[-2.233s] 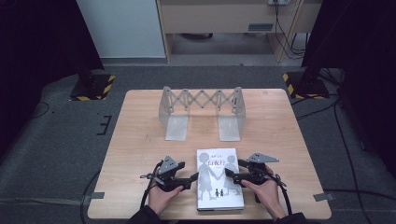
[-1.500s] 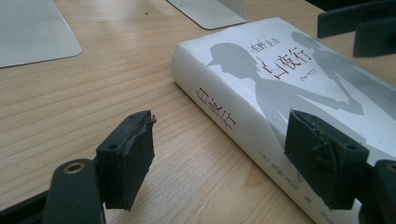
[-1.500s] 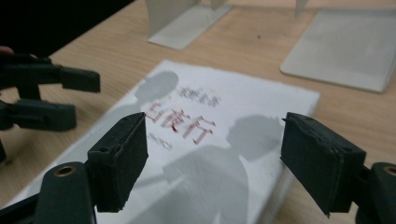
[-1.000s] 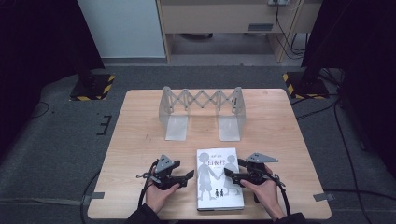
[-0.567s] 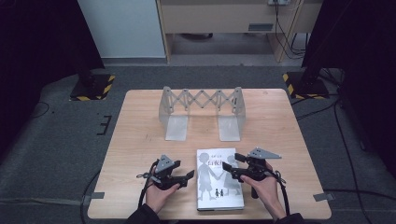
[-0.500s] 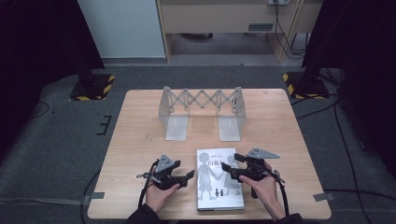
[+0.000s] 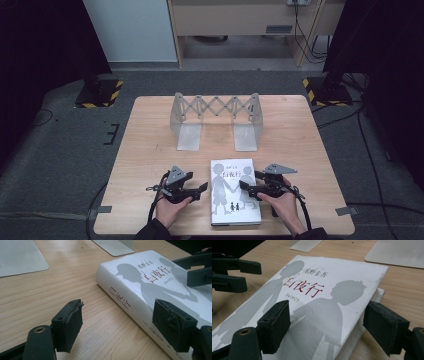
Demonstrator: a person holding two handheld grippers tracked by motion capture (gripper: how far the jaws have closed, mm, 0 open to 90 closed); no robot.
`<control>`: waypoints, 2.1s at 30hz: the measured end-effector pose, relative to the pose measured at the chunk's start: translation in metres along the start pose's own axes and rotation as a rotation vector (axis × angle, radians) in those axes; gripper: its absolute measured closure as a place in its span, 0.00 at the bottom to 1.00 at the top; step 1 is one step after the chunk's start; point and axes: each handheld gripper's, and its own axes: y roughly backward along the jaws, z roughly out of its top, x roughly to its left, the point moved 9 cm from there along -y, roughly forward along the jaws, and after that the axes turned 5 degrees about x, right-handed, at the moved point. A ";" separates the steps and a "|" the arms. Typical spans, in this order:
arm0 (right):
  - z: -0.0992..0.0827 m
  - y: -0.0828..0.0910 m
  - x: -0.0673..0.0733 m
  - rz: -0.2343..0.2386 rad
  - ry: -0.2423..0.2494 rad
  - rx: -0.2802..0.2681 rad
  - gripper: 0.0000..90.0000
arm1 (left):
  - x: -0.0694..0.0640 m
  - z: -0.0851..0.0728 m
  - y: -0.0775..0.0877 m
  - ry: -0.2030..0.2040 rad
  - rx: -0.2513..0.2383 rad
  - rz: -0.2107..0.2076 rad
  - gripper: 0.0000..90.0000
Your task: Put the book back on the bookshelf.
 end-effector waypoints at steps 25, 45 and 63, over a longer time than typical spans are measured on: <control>0.028 0.005 0.019 0.046 0.003 -0.074 0.25 | 0.000 -0.001 -0.001 -0.006 0.006 0.001 0.26; 0.020 -0.007 0.035 0.115 -0.032 -0.028 0.27 | -0.001 0.000 -0.001 -0.006 0.003 -0.005 0.25; 0.019 -0.012 0.032 0.119 -0.067 -0.038 0.32 | -0.010 -0.002 -0.005 -0.020 0.013 -0.039 0.25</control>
